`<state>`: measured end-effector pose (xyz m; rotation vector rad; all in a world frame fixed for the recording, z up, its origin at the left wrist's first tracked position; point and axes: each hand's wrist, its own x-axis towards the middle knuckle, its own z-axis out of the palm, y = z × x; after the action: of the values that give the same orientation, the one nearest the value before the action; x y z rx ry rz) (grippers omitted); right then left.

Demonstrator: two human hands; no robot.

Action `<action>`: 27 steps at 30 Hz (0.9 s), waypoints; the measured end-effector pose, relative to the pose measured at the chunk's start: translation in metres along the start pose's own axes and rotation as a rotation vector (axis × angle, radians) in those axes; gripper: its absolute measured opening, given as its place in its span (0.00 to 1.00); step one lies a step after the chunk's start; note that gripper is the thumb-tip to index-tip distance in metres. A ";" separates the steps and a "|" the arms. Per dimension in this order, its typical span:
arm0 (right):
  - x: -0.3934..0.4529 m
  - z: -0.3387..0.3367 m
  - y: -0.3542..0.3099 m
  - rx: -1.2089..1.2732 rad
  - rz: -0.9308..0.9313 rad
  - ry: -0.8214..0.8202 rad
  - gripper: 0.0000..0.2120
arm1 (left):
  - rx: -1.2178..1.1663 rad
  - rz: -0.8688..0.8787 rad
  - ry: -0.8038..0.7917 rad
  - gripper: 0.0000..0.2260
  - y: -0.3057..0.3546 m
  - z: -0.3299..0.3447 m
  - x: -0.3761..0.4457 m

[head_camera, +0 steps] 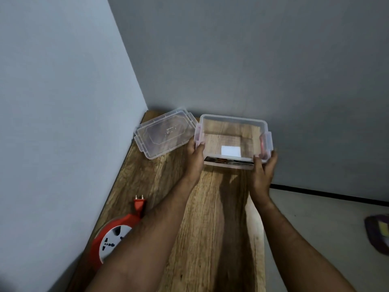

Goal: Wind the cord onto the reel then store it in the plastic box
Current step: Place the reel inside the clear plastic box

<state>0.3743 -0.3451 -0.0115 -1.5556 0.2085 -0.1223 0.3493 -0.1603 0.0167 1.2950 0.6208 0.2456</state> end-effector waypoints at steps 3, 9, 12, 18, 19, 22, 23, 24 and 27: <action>-0.003 -0.001 0.001 0.013 0.004 0.003 0.31 | 0.015 -0.002 0.007 0.20 0.001 -0.002 -0.005; -0.028 -0.007 -0.008 0.033 0.013 0.007 0.31 | -0.010 -0.008 0.031 0.19 0.005 -0.013 -0.035; -0.047 -0.015 -0.015 0.015 0.014 -0.012 0.31 | 0.011 0.005 0.036 0.19 0.007 -0.022 -0.059; -0.105 -0.035 -0.025 -0.052 0.024 -0.022 0.30 | 0.055 0.033 0.032 0.17 0.007 -0.047 -0.108; -0.115 -0.039 -0.025 -0.059 0.027 -0.017 0.31 | 0.059 0.025 0.031 0.17 0.005 -0.051 -0.118; -0.144 -0.049 -0.022 -0.081 0.041 -0.013 0.31 | 0.071 0.017 0.027 0.17 0.000 -0.065 -0.144; -0.153 -0.051 -0.021 -0.088 0.044 -0.011 0.31 | 0.080 0.013 0.031 0.18 -0.002 -0.069 -0.151; -0.164 -0.054 -0.020 -0.093 0.049 -0.007 0.31 | 0.091 0.006 0.037 0.18 -0.004 -0.075 -0.159; -0.193 -0.061 -0.017 -0.100 0.057 -0.001 0.32 | 0.110 -0.026 0.054 0.19 -0.013 -0.090 -0.182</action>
<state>0.1741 -0.3651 0.0157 -1.6480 0.2617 -0.0668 0.1492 -0.1814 0.0445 1.3889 0.7046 0.2276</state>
